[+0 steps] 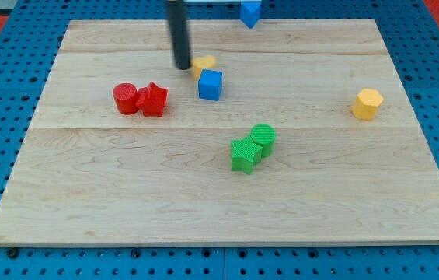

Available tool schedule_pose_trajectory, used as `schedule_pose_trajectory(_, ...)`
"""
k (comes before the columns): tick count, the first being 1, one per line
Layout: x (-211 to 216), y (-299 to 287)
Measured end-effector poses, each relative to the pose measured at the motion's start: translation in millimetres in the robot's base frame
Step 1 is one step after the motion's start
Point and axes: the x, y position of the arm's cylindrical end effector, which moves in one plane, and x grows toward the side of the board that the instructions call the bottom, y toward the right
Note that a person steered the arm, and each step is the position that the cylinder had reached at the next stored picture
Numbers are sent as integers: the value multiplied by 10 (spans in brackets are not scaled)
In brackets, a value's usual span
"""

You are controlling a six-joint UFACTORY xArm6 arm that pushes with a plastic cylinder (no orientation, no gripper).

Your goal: Place the heart parallel left to the hexagon

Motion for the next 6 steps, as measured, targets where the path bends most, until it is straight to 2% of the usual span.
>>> schedule_pose_trajectory(1, 0, 955)
schedule_pose_trajectory(2, 34, 1526)
schedule_pose_trajectory(4, -7, 1168)
schedule_pose_trajectory(6, 258, 841)
